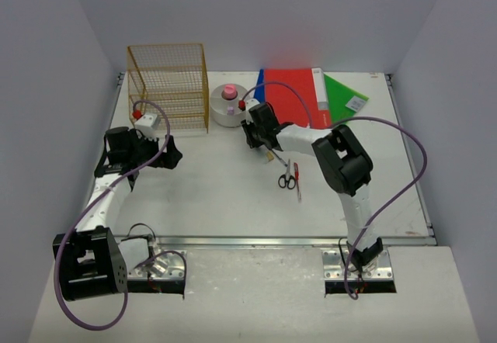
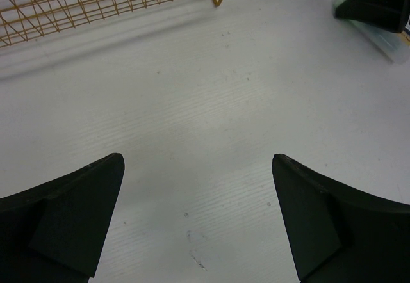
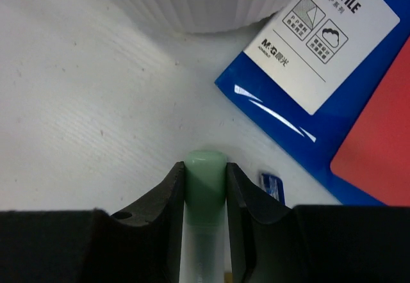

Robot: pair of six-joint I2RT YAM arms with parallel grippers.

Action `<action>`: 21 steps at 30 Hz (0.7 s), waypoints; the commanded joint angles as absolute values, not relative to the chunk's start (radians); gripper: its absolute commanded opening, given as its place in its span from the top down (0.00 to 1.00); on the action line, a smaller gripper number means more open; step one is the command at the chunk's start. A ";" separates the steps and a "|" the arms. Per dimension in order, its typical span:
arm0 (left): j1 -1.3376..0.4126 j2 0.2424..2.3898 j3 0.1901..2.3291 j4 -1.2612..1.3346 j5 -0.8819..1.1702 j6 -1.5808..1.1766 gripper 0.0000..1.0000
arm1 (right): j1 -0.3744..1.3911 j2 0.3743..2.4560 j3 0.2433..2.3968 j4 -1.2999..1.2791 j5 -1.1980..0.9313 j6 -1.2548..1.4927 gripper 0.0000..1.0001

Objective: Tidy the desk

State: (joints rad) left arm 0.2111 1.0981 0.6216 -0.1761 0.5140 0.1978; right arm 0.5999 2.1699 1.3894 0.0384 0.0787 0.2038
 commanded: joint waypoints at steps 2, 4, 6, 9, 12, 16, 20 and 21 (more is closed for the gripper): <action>0.222 1.084 0.634 -0.157 0.531 0.202 0.00 | 0.605 2.037 1.397 -0.158 0.050 0.103 0.82; 0.222 1.077 0.635 -0.158 0.530 0.202 0.00 | 0.613 2.003 1.367 -0.207 0.016 0.036 0.84; 0.222 1.074 0.635 -0.158 0.531 0.206 0.00 | 0.621 1.979 1.346 -0.259 -0.015 -0.029 0.84; 0.221 1.076 0.635 -0.157 0.535 0.204 0.00 | 0.643 1.955 1.315 -0.356 -0.054 -0.103 0.84; 0.220 1.079 0.635 -0.152 0.539 0.201 0.00 | 0.667 1.941 1.296 -0.373 -0.086 -0.128 0.85; 0.222 1.081 0.635 -0.152 0.538 0.200 0.00 | 0.722 1.970 1.320 -0.375 -0.104 -0.140 0.87; 0.225 1.073 0.634 -0.152 0.532 0.202 0.00 | 0.785 2.013 1.350 -0.402 -0.121 -0.204 0.87; 0.226 1.072 0.634 -0.152 0.532 0.203 0.00 | 0.801 2.026 1.356 -0.414 -0.119 -0.229 0.86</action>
State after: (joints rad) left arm 0.2113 1.0977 0.6216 -0.1764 0.5204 0.1978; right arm 0.7360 1.9888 1.3044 -0.3792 -0.0830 -0.1309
